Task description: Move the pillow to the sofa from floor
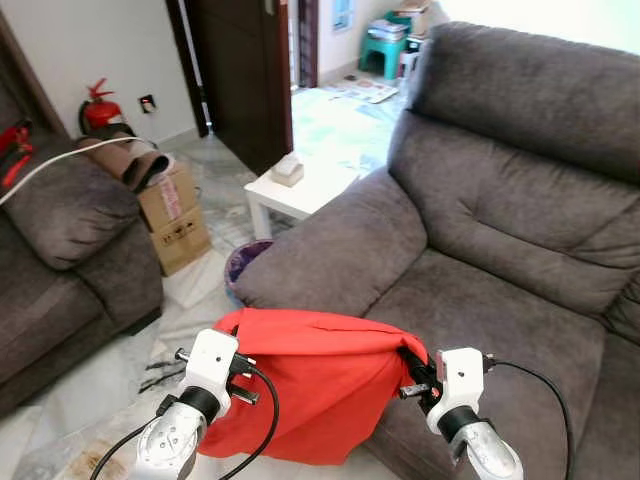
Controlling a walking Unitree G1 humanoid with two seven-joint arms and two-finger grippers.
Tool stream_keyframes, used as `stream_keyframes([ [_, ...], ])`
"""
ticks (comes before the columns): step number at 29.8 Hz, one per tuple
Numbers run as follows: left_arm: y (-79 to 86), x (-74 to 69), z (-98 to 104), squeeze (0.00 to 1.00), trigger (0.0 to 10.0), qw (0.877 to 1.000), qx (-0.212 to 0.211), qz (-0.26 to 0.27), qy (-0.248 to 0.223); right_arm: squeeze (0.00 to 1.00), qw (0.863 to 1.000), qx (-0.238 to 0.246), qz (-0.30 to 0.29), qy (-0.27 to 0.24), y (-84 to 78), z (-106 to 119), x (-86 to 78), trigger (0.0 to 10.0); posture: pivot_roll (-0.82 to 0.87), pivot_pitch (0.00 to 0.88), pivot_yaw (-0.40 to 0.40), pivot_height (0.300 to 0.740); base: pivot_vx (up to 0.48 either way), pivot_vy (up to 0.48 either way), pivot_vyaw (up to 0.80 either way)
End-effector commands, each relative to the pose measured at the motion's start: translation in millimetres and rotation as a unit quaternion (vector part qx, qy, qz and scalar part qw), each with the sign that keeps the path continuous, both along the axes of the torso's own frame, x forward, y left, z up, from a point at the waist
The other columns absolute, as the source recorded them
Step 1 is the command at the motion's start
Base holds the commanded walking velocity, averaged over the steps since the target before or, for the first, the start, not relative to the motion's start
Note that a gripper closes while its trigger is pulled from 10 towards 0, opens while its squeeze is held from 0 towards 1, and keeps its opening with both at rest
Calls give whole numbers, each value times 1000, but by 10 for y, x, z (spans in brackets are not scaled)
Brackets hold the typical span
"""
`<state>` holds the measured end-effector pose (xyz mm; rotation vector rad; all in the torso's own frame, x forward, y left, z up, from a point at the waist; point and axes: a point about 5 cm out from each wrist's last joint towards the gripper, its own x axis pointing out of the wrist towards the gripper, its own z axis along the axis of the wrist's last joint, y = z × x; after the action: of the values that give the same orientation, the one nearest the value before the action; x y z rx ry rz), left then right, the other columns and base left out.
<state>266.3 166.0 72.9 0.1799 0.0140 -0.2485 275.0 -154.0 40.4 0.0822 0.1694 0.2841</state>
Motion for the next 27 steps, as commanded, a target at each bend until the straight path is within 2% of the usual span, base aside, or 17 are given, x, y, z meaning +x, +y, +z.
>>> stream_keyframes([
  [1,64,23,120,0,10000,1000,-5,11,-29,0,999,-4,-41,-35,-165,114,48,10000,23,64,31,740,0,0,-800],
  [13,69,42,129,0,10000,999,-7,14,-29,0,998,-19,-50,-34,-243,120,77,10000,21,83,23,740,0,0,-800],
  [21,118,16,138,0,10000,999,-1,17,-31,0,998,-29,-41,-33,-208,106,79,10000,31,91,22,740,0,0,-800],
  [24,151,15,133,0,10000,999,9,24,-31,0,998,-28,-40,-32,-194,101,83,10000,31,94,23,740,0,-392,-800],
  [27,145,17,126,0,10000,999,-1,22,-27,0,998,-29,-40,-32,-191,100,85,10000,31,94,23,740,0,-350,-800],
])
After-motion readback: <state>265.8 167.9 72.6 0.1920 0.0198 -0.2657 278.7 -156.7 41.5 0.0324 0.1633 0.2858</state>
